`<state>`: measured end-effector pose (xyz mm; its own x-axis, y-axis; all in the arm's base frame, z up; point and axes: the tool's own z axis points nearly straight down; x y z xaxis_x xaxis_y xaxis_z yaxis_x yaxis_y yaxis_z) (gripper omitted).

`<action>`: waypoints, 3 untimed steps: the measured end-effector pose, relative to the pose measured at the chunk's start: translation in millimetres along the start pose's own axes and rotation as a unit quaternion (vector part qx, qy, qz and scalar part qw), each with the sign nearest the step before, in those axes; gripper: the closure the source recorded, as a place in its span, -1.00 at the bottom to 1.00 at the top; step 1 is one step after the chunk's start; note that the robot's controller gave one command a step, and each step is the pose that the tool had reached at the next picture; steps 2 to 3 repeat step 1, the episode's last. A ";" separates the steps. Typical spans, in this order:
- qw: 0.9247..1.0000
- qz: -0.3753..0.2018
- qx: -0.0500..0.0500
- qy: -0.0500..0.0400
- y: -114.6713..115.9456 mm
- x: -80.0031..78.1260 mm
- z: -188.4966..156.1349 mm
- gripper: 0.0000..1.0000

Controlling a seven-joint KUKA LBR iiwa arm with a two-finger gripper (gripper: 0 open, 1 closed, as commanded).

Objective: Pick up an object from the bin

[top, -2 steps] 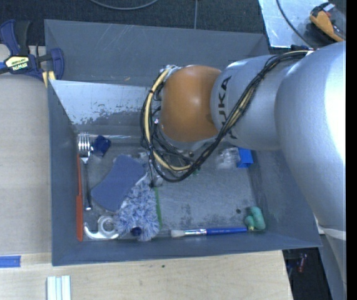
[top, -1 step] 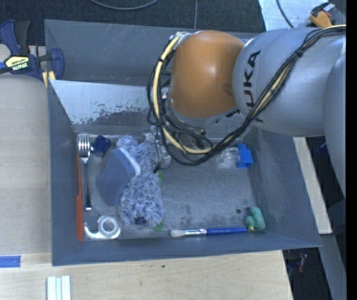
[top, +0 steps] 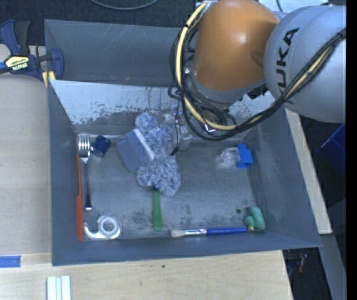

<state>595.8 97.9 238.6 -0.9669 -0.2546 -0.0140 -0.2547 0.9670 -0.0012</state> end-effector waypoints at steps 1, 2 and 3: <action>1.000 -0.018 -0.001 -0.003 12.4 3.2 -52.2 1.00; 1.000 -0.018 -0.001 -0.003 12.4 3.2 -52.2 1.00; 1.000 -0.018 -0.001 -0.003 12.4 3.2 -52.2 1.00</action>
Offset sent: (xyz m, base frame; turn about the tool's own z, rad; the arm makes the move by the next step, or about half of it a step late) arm -0.0124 0.0426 -0.0138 -0.0063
